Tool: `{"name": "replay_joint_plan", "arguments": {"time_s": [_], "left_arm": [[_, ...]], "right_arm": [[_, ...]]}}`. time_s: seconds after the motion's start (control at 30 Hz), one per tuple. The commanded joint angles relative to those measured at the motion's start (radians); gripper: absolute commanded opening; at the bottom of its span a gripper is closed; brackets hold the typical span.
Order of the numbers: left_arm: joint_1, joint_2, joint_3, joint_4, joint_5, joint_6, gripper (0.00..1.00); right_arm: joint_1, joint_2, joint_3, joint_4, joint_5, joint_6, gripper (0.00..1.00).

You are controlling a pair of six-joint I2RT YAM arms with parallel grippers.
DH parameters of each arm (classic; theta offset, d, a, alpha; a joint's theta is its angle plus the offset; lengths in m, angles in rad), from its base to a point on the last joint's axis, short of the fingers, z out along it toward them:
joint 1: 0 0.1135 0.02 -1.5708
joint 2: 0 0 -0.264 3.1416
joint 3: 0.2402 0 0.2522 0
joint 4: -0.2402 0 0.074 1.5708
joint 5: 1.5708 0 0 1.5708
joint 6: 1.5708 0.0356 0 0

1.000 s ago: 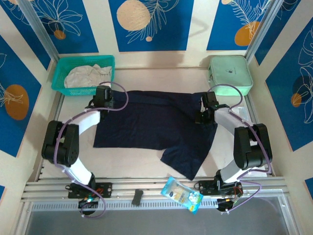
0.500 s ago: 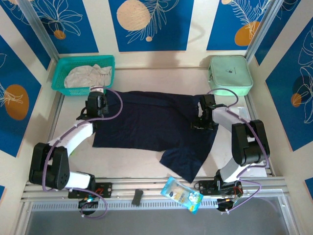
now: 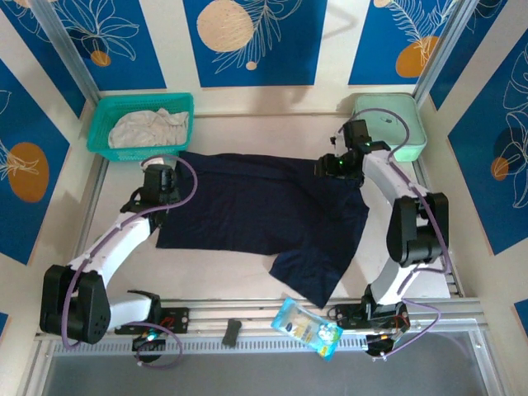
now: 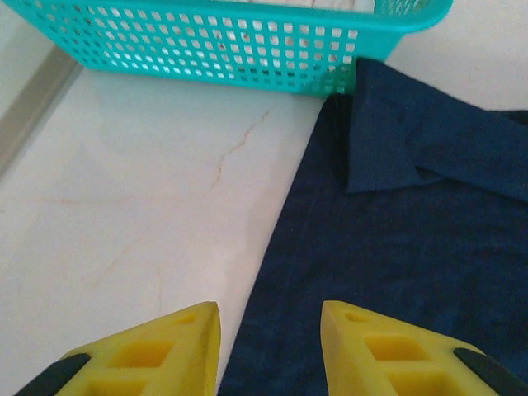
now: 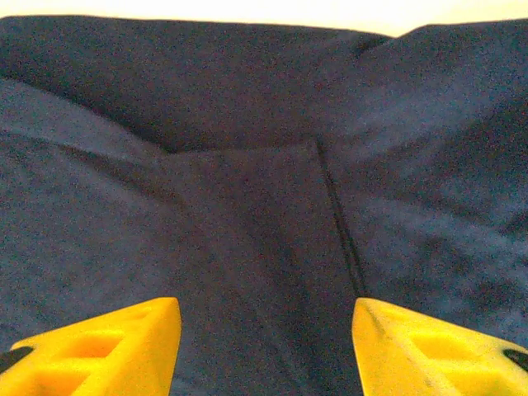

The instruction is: Fold and stack the t-shirts

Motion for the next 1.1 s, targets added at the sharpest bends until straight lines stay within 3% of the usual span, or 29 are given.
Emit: {"name": "replay_joint_plan", "arguments": {"time_s": [0.0, 0.4, 1.07], "left_arm": [[-0.008, -0.015, 0.001, -0.074, 0.049, -0.049, 0.36], [-0.008, 0.008, 0.021, -0.095, 0.062, -0.046, 0.33], [-0.009, 0.050, 0.034, -0.093, 0.086, -0.054, 0.29]], "right_arm": [[-0.013, 0.176, 0.146, -0.046, -0.055, -0.062, 0.52], [-0.029, 0.428, 0.345, -0.091, -0.114, -0.095, 0.47], [-0.032, 0.482, 0.384, -0.098, -0.162, -0.085, 0.42]]}}
